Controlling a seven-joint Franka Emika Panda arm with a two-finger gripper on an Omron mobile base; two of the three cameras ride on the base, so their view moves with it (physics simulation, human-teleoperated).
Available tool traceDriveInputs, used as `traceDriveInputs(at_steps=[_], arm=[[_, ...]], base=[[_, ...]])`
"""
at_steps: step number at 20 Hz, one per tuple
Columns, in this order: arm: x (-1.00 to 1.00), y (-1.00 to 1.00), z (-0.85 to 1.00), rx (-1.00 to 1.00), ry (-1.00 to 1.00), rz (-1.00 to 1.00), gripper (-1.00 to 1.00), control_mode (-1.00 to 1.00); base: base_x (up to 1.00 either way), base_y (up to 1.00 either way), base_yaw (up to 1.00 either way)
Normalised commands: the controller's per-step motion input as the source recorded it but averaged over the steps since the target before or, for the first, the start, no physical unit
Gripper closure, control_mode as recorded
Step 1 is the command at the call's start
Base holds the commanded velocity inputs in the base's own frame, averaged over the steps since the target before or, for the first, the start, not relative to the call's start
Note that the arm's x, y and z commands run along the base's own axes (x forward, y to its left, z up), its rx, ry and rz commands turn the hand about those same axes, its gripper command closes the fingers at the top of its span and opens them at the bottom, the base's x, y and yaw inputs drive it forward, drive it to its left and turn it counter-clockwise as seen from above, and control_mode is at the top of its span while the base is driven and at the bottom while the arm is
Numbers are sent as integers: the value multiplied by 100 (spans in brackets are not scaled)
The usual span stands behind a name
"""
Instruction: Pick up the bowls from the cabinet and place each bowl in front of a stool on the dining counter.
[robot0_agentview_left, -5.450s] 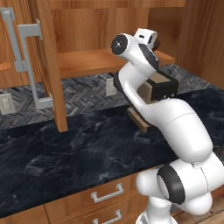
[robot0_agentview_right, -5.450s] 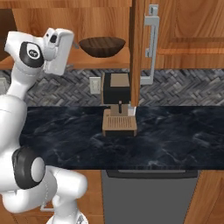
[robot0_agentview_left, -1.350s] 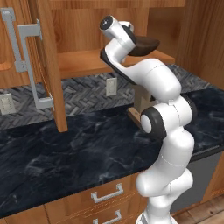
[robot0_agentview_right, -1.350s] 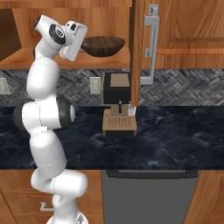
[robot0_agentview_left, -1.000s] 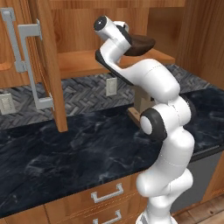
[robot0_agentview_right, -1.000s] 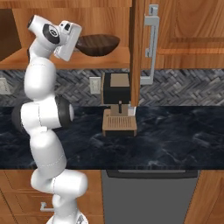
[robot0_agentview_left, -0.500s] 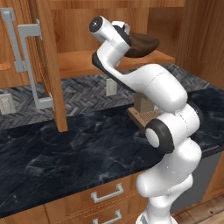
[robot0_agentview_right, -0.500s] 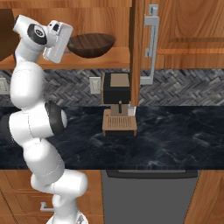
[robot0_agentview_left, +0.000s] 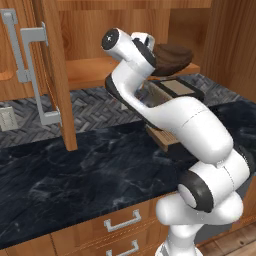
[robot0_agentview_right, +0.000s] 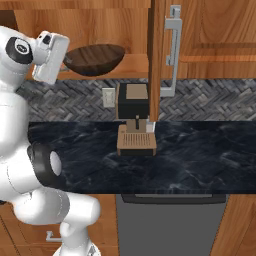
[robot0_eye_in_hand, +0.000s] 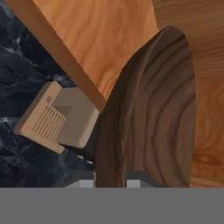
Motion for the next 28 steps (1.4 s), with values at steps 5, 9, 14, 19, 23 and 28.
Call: traceDriveInputs(at_steps=[5, 9, 14, 19, 23, 28], arm=[[-100, -4, -19, 0, 1, 0, 100, -100], [-100, -2, -15, 0, 0, 0, 100, -100], [-89, -7, -21, 1, 3, 0, 100, -100], [-75, -3, -26, 5, 4, 0, 100, -100], [-69, 0, -28, 14, 3, 0, 100, -100], [-62, 0, -31, 11, 0, 0, 100, -100]], base=[[0, 0, 0], [0, 0, 0], [0, 0, 0], [0, 0, 0], [0, 0, 0], [0, 0, 0]])
